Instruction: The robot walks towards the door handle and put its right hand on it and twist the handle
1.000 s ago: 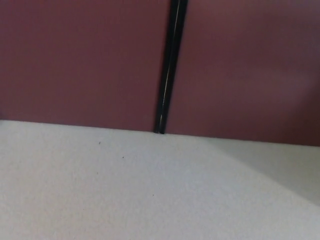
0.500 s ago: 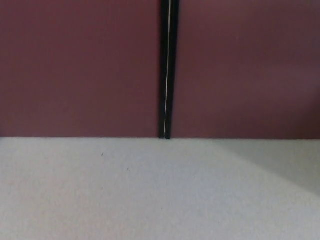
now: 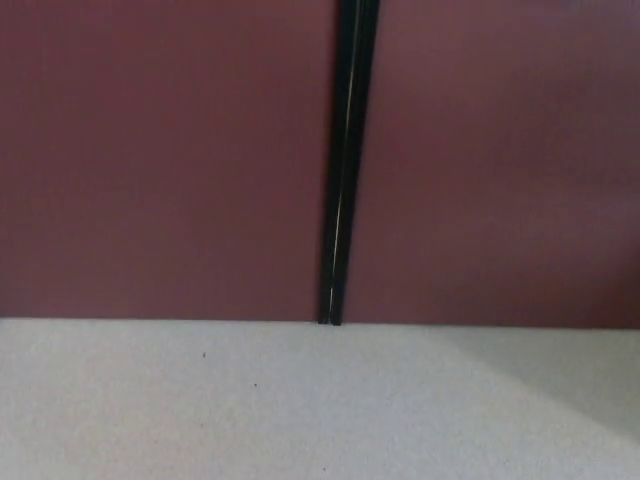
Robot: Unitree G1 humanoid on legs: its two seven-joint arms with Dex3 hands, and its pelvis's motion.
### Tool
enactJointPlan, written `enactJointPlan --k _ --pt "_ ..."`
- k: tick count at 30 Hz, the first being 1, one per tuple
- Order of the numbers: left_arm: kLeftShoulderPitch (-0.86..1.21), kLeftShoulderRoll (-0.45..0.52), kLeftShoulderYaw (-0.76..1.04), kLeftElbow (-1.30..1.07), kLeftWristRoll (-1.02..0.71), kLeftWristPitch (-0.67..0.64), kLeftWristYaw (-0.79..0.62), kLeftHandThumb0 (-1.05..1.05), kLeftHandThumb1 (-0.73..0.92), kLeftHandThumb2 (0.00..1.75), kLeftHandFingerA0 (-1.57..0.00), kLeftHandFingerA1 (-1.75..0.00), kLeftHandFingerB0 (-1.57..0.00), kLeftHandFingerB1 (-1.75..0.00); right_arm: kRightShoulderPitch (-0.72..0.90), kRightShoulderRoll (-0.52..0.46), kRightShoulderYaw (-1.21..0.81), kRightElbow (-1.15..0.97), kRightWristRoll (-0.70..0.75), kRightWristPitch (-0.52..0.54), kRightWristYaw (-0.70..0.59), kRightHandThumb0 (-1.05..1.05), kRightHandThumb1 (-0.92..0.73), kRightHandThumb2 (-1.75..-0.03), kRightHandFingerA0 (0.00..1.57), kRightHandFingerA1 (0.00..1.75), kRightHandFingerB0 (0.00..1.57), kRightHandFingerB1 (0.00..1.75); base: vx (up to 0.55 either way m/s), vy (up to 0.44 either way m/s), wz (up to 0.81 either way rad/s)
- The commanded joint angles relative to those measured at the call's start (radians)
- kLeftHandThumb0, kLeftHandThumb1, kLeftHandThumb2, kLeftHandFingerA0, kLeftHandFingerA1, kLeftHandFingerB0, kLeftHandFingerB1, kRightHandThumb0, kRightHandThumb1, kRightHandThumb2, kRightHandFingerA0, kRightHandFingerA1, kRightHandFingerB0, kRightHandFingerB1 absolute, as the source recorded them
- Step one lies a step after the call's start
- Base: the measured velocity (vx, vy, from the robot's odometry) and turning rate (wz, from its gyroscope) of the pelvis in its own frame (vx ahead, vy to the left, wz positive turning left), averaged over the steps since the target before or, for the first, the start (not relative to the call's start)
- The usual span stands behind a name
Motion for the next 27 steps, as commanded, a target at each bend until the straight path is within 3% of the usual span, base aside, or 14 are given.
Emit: enactJointPlan --k 1,8,12,27 --pt "0.015 -0.002 -0.011 0.003 0.012 -0.016 0.006 -0.09 0.66 0.59 -0.61 -0.48 -0.40 -0.38 -0.007 -0.004 0.001 0.006 0.000 0.036 0.021 -0.26 -0.63 -0.59 0.70 0.46 0.63 0.43 0.06 -0.096 0.15" --pt "0.001 -0.001 -0.016 0.007 0.010 -0.010 0.007 -0.09 0.66 0.59 -0.62 -0.48 -0.40 -0.38 -0.026 -0.003 0.007 0.005 -0.003 0.045 0.028 -0.28 -0.62 -0.59 0.66 0.44 0.61 0.42 0.04 -0.169 0.07" --pt "0.033 -0.001 -0.021 0.011 0.015 -0.022 0.008 -0.09 0.66 0.59 -0.62 -0.48 -0.41 -0.38 0.000 -0.001 0.018 0.008 -0.011 0.040 0.028 -0.26 -0.62 -0.58 0.65 0.44 0.60 0.42 0.01 -0.458 0.06" --pt "0.041 0.011 -0.024 0.012 0.017 -0.033 -0.003 -0.11 0.65 0.58 -0.62 -0.48 -0.43 -0.39 0.011 0.012 0.021 0.008 0.003 0.040 0.049 -0.24 -0.63 -0.59 0.67 0.45 0.61 0.42 0.05 -0.080 0.00"
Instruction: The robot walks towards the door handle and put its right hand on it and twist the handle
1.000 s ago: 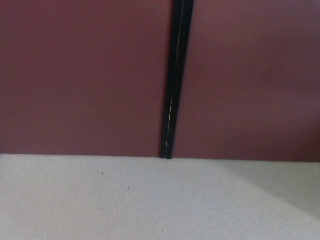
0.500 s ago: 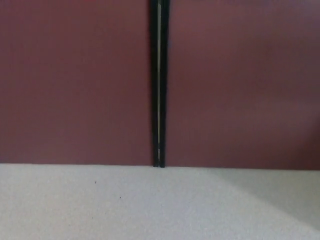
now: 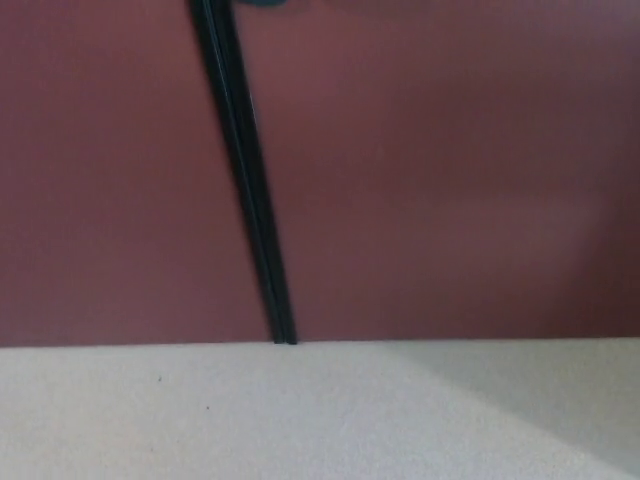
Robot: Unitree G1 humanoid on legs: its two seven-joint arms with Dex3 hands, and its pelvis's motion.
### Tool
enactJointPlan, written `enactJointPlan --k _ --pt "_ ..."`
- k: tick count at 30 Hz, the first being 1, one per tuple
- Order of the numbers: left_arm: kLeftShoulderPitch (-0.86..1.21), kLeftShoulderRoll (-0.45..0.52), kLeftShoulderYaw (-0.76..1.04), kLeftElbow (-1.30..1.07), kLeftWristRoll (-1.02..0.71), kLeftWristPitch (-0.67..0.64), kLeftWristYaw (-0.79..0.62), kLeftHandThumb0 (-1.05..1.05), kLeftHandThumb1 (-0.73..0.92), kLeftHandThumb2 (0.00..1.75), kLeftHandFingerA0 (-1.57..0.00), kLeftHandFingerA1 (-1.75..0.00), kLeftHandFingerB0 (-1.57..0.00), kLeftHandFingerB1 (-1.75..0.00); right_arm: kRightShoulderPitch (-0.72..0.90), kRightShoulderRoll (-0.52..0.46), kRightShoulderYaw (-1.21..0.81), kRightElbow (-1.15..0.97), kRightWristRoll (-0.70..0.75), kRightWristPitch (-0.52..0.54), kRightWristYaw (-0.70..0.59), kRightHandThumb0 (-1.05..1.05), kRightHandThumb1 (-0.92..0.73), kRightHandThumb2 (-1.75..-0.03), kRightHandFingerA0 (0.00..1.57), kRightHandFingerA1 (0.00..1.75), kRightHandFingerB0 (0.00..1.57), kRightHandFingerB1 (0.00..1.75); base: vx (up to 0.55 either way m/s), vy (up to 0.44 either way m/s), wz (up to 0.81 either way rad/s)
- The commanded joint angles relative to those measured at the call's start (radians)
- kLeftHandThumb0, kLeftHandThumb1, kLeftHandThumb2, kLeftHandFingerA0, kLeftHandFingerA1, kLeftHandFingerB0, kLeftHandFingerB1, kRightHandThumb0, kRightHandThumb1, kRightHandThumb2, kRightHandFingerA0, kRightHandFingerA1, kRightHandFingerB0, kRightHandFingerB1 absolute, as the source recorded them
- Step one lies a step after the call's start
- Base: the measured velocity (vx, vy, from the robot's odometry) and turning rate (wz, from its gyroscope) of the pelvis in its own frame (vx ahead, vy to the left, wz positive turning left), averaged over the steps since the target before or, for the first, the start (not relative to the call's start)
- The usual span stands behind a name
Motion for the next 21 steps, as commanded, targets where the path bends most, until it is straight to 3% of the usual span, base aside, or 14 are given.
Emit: enactJointPlan --k 1,9,17,21 --pt "0.011 0.023 -0.003 0.004 0.012 -0.008 -0.005 -0.11 0.65 0.58 -0.62 -0.48 -0.43 -0.39 0.026 0.019 -0.009 0.002 0.007 -0.001 0.024 -0.24 -0.64 -0.59 0.67 0.45 0.61 0.42 0.11 0.016 -0.02" --pt "0.013 0.033 -0.020 0.010 0.024 -0.010 0.000 -0.11 0.66 0.58 -0.61 -0.47 -0.43 -0.39 0.055 0.025 0.000 0.000 0.003 -0.004 0.027 -0.26 -0.64 -0.59 0.63 0.43 0.59 0.41 0.12 0.107 0.10" --pt "0.013 0.040 -0.025 0.010 0.026 -0.016 0.005 -0.12 0.67 0.59 -0.60 -0.46 -0.43 -0.39 0.063 0.030 -0.005 0.000 0.007 -0.006 0.040 -0.24 -0.65 -0.59 0.76 0.48 0.61 0.42 0.12 -0.062 0.03" --pt "0.002 0.048 -0.034 0.006 0.030 -0.013 0.001 -0.13 0.67 0.59 -0.60 -0.46 -0.43 -0.39 0.064 0.036 -0.012 -0.001 0.013 -0.006 0.037 -0.24 -0.66 -0.59 0.75 0.47 0.62 0.42 0.07 0.318 0.09"
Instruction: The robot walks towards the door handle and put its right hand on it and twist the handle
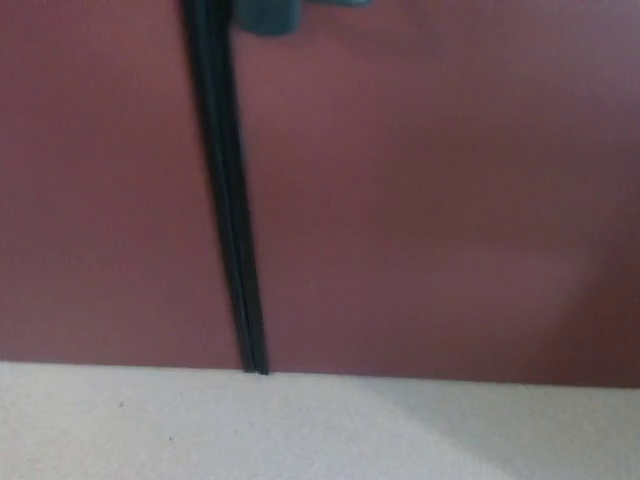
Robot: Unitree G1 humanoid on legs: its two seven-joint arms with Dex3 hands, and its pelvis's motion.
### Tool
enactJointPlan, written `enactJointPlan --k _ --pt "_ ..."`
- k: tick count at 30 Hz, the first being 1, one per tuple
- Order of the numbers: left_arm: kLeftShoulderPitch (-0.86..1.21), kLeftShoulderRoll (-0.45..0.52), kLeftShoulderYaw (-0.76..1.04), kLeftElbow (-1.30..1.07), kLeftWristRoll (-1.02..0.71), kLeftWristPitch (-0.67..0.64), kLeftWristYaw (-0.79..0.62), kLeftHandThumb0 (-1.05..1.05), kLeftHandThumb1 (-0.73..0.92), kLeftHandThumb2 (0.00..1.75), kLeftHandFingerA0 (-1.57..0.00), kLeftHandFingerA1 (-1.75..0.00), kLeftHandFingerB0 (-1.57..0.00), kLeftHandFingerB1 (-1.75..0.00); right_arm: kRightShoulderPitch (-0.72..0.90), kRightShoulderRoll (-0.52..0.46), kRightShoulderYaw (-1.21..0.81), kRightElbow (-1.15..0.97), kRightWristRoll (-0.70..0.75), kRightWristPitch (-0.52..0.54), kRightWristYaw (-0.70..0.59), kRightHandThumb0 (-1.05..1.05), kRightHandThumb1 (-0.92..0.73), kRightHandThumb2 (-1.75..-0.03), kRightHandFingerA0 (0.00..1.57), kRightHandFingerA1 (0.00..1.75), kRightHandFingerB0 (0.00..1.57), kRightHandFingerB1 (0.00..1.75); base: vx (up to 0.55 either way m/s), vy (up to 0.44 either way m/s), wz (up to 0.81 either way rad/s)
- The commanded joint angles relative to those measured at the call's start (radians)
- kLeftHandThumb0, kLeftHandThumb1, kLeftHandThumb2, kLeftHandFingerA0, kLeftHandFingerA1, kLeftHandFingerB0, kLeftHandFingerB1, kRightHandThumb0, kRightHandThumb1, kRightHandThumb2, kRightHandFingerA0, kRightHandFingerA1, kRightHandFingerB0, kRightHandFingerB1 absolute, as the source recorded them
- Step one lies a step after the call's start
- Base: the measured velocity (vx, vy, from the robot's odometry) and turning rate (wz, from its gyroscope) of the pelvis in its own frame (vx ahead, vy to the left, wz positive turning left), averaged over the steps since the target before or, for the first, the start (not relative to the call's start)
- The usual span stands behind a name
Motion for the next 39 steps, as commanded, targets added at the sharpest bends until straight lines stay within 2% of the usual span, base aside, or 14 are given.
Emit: enactJointPlan --k 1,14,24,39 --pt "-0.002 0.013 -0.010 -0.001 0.018 0.001 0.000 -0.13 0.67 0.59 -0.60 -0.46 -0.43 -0.39 0.009 0.016 -0.018 0.001 0.015 -0.003 0.010 -0.23 -0.66 -0.60 0.78 0.49 0.62 0.43 0.12 0.013 0.01" --pt "-0.011 0.028 -0.023 -0.029 0.029 -0.001 -0.010 -0.13 0.67 0.59 -0.60 -0.46 -0.43 -0.38 0.024 0.024 -0.044 -0.001 0.014 -0.014 0.013 -0.24 -0.66 -0.60 0.80 0.50 0.61 0.43 0.15 0.138 0.00" --pt "-0.034 0.028 -0.030 -0.072 0.029 0.007 -0.022 -0.14 0.67 0.59 -0.60 -0.46 -0.43 -0.39 0.055 0.023 -0.061 -0.023 0.020 -0.074 0.017 -0.23 -0.65 -0.60 0.83 0.52 0.64 0.44 0.19 0.116 0.04" --pt "-0.036 -0.008 -0.026 -0.114 0.023 0.019 -0.019 -0.14 0.67 0.59 -0.60 -0.46 -0.43 -0.39 -0.025 -0.012 -0.046 -0.014 0.009 -0.022 0.015 -0.24 -0.66 -0.59 0.79 0.49 0.64 0.43 0.10 0.050 0.00"
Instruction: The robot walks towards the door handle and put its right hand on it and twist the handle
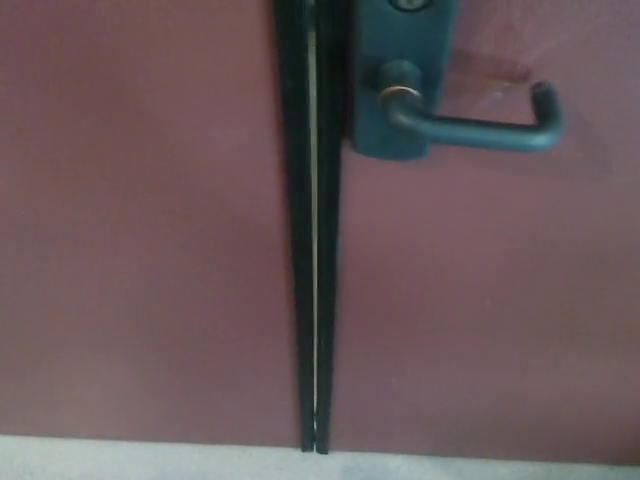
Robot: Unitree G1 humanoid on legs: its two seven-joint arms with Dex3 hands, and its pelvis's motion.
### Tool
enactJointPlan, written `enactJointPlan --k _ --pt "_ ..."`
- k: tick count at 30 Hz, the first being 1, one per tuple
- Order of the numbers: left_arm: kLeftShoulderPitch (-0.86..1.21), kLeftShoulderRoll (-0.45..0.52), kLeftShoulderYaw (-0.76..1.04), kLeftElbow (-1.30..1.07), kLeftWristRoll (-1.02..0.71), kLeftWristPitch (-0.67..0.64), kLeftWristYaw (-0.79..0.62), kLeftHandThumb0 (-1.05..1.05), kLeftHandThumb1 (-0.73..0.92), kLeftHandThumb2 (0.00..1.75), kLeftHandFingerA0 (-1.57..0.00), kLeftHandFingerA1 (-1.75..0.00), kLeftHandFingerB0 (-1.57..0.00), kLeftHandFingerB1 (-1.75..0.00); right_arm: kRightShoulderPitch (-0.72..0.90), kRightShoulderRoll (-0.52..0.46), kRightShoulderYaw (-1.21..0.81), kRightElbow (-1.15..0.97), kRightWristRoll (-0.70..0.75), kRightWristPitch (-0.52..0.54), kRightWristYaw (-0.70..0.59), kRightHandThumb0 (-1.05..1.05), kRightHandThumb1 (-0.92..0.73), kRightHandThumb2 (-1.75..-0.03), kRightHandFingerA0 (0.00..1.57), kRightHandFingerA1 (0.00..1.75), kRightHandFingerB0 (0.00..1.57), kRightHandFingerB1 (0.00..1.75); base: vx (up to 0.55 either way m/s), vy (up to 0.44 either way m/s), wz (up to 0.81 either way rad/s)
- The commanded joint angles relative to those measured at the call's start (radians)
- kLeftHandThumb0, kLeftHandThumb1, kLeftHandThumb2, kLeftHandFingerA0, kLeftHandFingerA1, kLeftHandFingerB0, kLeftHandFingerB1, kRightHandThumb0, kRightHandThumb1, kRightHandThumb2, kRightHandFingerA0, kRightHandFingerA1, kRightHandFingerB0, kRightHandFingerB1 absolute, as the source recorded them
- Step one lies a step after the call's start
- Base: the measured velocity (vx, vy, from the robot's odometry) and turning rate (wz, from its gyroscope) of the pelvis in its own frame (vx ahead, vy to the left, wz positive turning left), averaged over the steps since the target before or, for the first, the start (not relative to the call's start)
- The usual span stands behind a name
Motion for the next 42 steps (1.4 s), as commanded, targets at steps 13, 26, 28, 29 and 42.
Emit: enactJointPlan --k 13,26,28,29,42 --pt "-0.143 -0.032 -0.011 0.099 0.015 0.046 0.062 -0.15 0.67 0.59 -0.57 -0.44 -0.45 -0.39 -0.159 -0.034 0.026 0.020 -0.013 0.083 0.014 -0.24 -0.65 -0.60 0.83 0.52 0.62 0.43 0.13 0.088 0.02" --pt "-0.153 -0.026 -0.008 0.107 0.015 0.031 0.051 -0.16 0.66 0.59 -0.58 -0.45 -0.45 -0.39 -0.206 -0.032 0.056 0.023 -0.022 0.096 0.035 -0.23 -0.65 -0.59 0.81 0.50 0.62 0.42 0.10 -0.098 -0.03" --pt "-0.145 -0.030 -0.005 0.107 0.013 0.034 0.054 -0.16 0.65 0.59 -0.59 -0.45 -0.44 -0.39 -0.197 -0.032 0.056 0.023 -0.019 0.087 0.034 -0.23 -0.66 -0.60 0.83 0.51 0.61 0.42 0.08 -0.074 -0.08" --pt "-0.134 -0.032 -0.009 0.105 0.017 0.032 0.058 -0.15 0.64 0.59 -0.60 -0.45 -0.44 -0.39 -0.187 -0.028 0.057 0.021 -0.018 0.082 0.036 -0.23 -0.66 -0.60 0.83 0.52 0.61 0.43 0.08 -0.056 0.04" --pt "-0.071 -0.037 -0.030 0.101 0.035 -0.014 0.060 -0.11 0.59 0.57 -0.59 -0.46 -0.41 -0.38 -0.179 -0.015 0.090 0.025 -0.034 0.087 0.028 -0.22 -0.65 -0.60 0.84 0.53 0.62 0.43 0.05 0.012 0.05"
